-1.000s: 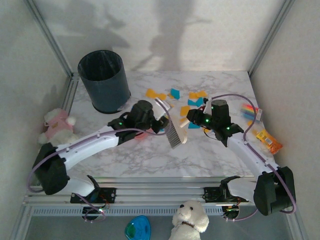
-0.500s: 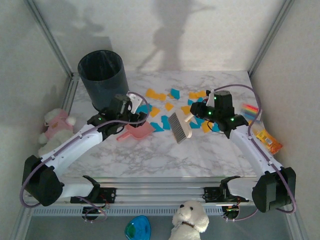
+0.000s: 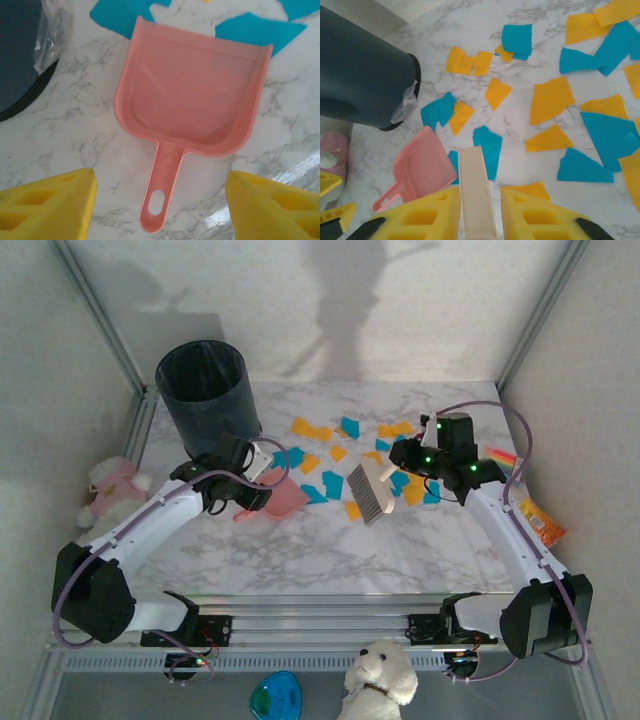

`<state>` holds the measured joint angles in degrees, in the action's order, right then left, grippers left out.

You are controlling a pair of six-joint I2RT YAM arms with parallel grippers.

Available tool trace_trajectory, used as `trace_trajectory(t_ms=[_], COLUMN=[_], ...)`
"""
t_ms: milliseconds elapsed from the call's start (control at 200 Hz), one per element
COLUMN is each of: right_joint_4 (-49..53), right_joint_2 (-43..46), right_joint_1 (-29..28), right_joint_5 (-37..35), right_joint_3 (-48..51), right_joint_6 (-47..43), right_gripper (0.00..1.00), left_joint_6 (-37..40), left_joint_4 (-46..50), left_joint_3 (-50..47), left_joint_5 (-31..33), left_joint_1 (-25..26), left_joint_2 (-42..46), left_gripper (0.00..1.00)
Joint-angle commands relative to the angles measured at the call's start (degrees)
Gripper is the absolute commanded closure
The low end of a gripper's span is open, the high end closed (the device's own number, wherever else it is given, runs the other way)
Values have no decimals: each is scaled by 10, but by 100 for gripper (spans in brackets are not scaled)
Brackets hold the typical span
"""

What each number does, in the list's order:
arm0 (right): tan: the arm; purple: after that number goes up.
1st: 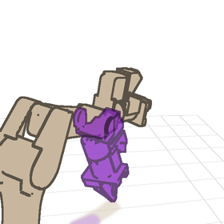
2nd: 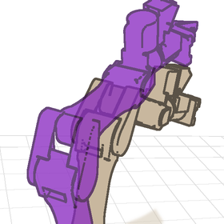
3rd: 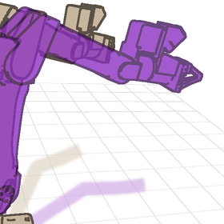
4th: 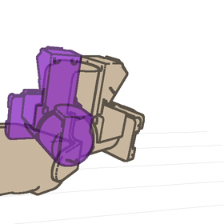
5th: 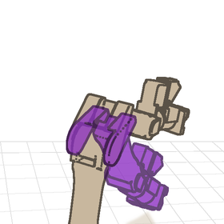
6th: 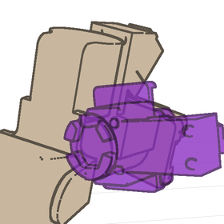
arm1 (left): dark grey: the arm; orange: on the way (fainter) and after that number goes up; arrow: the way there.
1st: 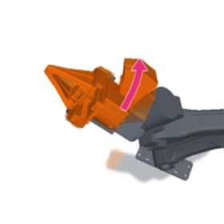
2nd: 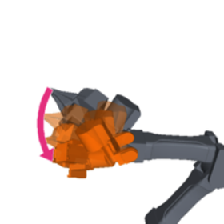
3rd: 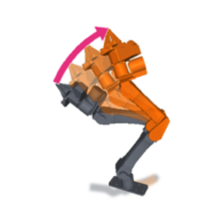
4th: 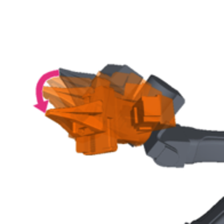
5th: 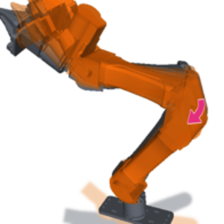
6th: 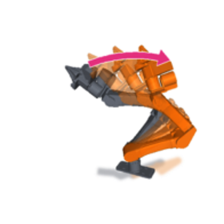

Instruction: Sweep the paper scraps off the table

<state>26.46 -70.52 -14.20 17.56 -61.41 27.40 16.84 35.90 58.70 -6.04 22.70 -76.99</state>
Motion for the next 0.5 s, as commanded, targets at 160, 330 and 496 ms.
trace_trajectory(t_ms=[160, 330, 496], right_joint_4=[13, 13, 16], right_joint_2=[-7, -16, -17], right_joint_1=[8, 9, 9], right_joint_5=[-4, -2, -3], right_joint_3=[-32, -35, -34], right_joint_6=[-11, -10, -11], right_gripper=[100, 100, 100], left_joint_6=[52, 56, 60], left_joint_4=[42, 41, 19], left_joint_3=[-8, -4, -12], left_joint_5=[-6, -3, 22], left_joint_1=[-24, -25, -26], left_joint_2=[-74, -108, -116], left_gripper=[38, 41, 41])
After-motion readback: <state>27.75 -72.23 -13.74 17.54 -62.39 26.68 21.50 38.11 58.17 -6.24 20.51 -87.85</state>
